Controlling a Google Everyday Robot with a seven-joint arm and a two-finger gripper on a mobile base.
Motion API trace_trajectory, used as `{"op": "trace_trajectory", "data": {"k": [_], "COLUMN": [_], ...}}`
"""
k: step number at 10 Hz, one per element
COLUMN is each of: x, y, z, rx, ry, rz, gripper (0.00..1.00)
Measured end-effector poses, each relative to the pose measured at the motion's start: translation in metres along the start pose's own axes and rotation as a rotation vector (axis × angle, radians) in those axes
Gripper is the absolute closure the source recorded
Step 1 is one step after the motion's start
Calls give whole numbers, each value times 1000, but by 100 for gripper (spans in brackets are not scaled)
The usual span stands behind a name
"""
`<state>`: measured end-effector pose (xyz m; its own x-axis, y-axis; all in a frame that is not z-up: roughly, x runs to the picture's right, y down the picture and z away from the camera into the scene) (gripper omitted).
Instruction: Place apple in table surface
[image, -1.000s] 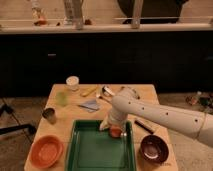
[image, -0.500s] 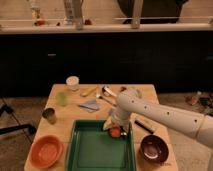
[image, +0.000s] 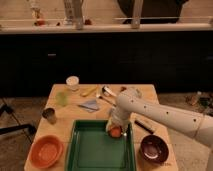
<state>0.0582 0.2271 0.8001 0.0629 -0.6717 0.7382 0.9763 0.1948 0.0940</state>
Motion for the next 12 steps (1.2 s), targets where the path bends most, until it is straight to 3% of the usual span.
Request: {"op": "trace_trajectory", "data": {"k": [3,5,10,12], "x": [0,0,0,-2], "y": [-1,-1,-1,-4], "z": [0,0,0,-10], "rx": [0,0,2,-1], "ry": [-1,0,0,27], "rz": [-2,-3,-1,3], "gripper": [84,98,100,100]}}
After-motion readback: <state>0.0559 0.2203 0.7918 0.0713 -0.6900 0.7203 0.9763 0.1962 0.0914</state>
